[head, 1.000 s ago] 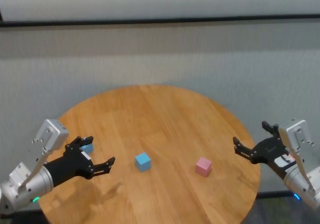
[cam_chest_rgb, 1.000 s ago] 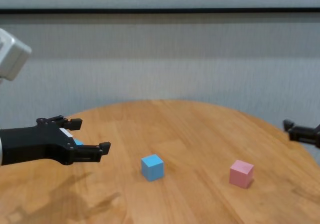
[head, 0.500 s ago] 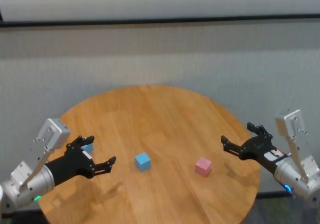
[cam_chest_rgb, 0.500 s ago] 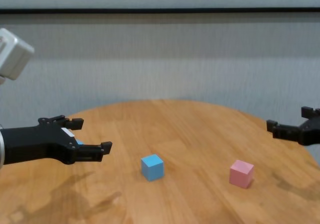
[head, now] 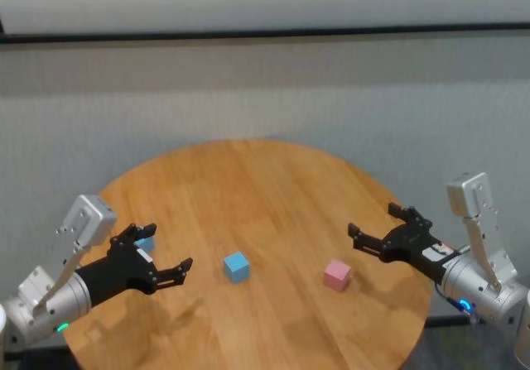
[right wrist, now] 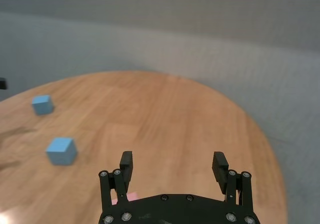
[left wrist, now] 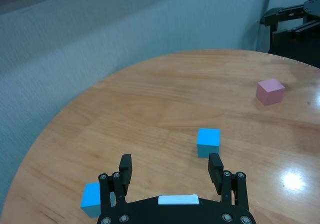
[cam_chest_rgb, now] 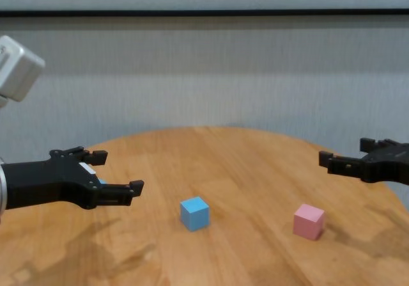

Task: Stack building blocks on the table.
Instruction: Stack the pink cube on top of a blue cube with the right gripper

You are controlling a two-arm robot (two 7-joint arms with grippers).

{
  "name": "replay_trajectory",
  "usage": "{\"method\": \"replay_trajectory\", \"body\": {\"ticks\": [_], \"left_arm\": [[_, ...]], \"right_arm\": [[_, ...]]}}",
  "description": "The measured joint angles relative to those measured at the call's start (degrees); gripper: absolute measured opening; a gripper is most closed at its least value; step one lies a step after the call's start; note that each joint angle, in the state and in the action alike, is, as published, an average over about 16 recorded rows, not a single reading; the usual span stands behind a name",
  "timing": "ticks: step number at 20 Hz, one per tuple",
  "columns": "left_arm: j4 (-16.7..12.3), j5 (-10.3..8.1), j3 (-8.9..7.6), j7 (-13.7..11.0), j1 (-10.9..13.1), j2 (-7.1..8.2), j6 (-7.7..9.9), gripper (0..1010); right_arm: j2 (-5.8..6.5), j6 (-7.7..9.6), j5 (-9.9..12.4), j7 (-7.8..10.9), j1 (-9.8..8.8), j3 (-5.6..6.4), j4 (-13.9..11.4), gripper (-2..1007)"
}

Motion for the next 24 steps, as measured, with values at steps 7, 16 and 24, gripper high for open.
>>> {"method": "replay_trajectory", "body": {"ticks": [7, 16, 24], "left_arm": [[0.03, 0.03, 0.03, 0.0, -0.04, -0.04, 0.03, 1002], [0.07, 0.06, 0.06, 0.0, -0.08, -0.07, 0.06, 1002], [0.09, 0.07, 0.06, 0.0, -0.1, -0.08, 0.08, 1002]], "right_arm": [[-0.09, 2.93, -0.28, 0.79, -1.49, -0.11, -2.57, 1005], [-0.85, 6.1, -1.17, 0.27, -3.21, 0.17, -4.76, 1004], [-1.98, 7.78, -1.2, 1.12, -3.57, 0.76, -4.5, 1004]]}}
